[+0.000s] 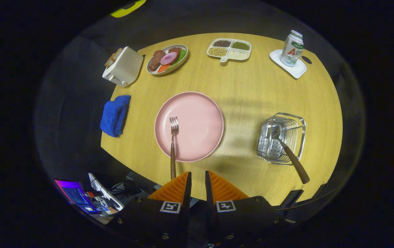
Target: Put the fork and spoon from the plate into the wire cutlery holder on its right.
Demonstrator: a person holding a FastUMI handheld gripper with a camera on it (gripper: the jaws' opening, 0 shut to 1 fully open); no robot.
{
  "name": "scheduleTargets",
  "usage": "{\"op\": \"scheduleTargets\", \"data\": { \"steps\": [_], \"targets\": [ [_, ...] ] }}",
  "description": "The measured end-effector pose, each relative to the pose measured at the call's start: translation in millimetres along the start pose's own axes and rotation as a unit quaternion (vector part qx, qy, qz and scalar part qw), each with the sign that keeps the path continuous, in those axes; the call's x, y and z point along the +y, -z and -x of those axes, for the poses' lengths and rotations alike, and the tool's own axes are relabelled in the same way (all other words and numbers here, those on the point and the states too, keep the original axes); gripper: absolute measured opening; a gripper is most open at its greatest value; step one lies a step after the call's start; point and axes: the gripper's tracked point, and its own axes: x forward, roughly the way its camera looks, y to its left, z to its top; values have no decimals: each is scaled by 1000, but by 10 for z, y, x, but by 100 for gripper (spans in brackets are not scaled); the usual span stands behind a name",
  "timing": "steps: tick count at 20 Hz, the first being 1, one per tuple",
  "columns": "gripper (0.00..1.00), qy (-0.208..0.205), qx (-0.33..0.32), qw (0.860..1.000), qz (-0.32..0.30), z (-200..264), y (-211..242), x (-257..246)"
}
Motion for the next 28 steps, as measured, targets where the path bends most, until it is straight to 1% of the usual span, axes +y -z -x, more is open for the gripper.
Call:
{"op": "scheduleTargets", "data": {
  "steps": [6, 11, 12, 13, 17, 22, 24, 25, 26, 27, 28],
  "targets": [
    [23, -2, 10, 1000, 3, -602, -116, 341],
    [23, 13, 34, 999, 20, -997, -108, 452],
    [39, 14, 38, 999, 22, -1067, -116, 469],
    [40, 18, 42, 999, 25, -1128, -125, 488],
    [39, 33, 55, 997, 32, -1311, -173, 499],
    [40, 52, 80, 994, 48, -1488, -127, 437],
    [40, 52, 89, 993, 53, -1525, -110, 421],
    [40, 43, 92, 993, 53, -1533, -80, 432],
    [25, 52, 91, 994, 36, -1587, -55, 399],
    [11, 50, 96, 994, 35, -1475, -81, 443],
    [11, 46, 100, 993, 37, -1527, -82, 449]
  ]
}}
